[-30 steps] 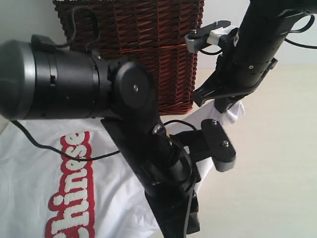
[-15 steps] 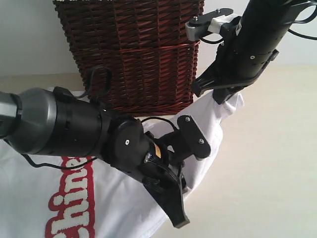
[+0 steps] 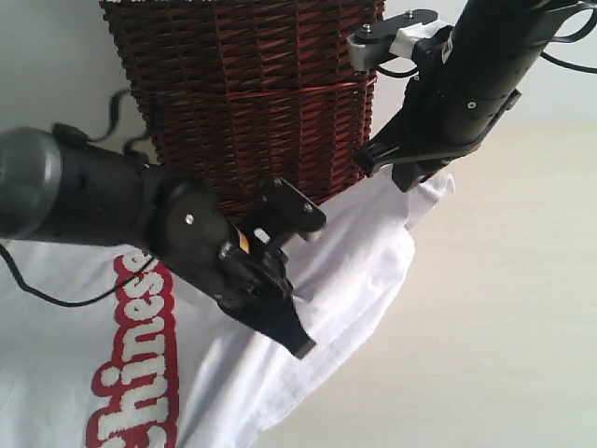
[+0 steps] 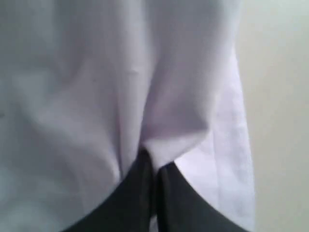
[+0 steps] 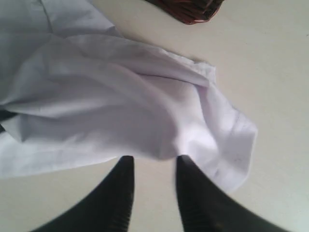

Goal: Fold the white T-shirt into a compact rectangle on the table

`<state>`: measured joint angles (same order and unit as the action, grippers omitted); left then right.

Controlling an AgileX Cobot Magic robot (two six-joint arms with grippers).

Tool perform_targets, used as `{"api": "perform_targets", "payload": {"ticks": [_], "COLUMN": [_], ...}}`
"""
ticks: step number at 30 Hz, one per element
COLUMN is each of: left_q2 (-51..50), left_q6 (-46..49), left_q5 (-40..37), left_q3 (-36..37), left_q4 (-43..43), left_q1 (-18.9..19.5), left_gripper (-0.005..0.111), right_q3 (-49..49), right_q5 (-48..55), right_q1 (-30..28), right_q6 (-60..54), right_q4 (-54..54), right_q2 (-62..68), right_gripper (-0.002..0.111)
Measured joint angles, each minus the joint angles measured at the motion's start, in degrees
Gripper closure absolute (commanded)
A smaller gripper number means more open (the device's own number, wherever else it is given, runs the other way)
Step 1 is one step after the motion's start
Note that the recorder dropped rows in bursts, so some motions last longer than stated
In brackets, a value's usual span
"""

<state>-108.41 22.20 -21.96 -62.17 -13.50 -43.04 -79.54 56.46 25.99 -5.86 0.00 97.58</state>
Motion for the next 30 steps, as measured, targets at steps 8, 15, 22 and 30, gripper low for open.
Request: {"api": "perform_targets", "payload": {"ticks": [8,15,22,30], "left_q2": [5.25,5.25,5.25,5.33], "left_q6": [-2.01,-0.89,9.36,25.5], "left_q5": [-3.98,-3.98,-8.63,-23.24], "left_q3": [0.5,2.27,2.35,9.45], "left_q4": [-0.54,-2.63,-11.37,-23.18], "left_q1": [8.94,10.46,10.46,9.46], "left_gripper": [0.107,0.107,0.107,0.107], "right_q3": [0.0,10.29,21.09,16.57], "right_q5": [1.18,9.21,-17.45,-27.81], "right_q1": [0.0,0.0,0.12,0.12], "right_q6": [5.86,-1.43,-2.05,25.29], "right_q4": [-9.44,6.24,3.43,-24.28], "right_q2": [0.0,-0.28,1.59,6.9], "right_gripper": [0.052,0.055,0.056,0.059]}}
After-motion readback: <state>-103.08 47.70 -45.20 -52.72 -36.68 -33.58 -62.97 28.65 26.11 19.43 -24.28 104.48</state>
